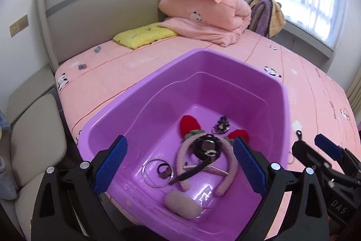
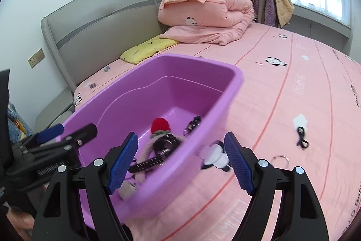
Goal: Organize jewelry
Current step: 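Withdraw both tools from the tub toward the bangle and black cord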
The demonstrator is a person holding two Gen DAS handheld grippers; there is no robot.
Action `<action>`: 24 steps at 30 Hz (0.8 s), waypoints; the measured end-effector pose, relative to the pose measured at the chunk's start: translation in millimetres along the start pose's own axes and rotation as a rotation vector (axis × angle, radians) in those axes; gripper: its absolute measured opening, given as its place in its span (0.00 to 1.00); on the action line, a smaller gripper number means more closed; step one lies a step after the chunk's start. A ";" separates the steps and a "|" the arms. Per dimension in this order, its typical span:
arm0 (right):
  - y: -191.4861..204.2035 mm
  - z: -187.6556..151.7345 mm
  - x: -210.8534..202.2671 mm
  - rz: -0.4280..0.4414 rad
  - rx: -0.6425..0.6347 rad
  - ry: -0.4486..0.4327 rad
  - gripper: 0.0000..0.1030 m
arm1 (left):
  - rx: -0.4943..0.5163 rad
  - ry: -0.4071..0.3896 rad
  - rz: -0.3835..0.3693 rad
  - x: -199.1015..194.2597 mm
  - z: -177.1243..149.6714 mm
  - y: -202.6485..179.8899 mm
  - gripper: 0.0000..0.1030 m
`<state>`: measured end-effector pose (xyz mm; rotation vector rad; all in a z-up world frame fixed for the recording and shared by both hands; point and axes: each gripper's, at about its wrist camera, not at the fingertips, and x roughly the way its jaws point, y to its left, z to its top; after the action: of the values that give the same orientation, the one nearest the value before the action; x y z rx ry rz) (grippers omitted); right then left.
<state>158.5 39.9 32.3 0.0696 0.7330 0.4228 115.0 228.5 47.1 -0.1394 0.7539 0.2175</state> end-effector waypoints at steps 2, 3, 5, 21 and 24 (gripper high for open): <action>-13.2 -6.3 -11.9 -0.029 0.016 0.001 0.73 | 0.012 -0.011 -0.026 -11.2 -1.5 -13.9 0.93; -21.6 -10.3 -19.6 -0.042 0.031 0.000 0.73 | 0.015 -0.013 -0.042 -15.1 -2.5 -19.9 0.93; -38.0 -16.8 -35.6 -0.060 0.065 -0.010 0.73 | 0.028 -0.015 -0.074 -23.5 -6.7 -34.7 0.93; -148.9 -71.6 -134.1 -0.226 0.268 -0.110 0.73 | 0.185 -0.027 -0.180 -74.8 -44.0 -133.2 0.93; -166.8 -84.8 -143.1 -0.235 0.300 -0.115 0.73 | 0.219 -0.013 -0.200 -77.4 -52.5 -154.6 0.93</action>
<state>65.8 -176.6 25.3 0.2844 0.6772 0.0811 63.2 56.9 70.0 -0.0053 0.7408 -0.0543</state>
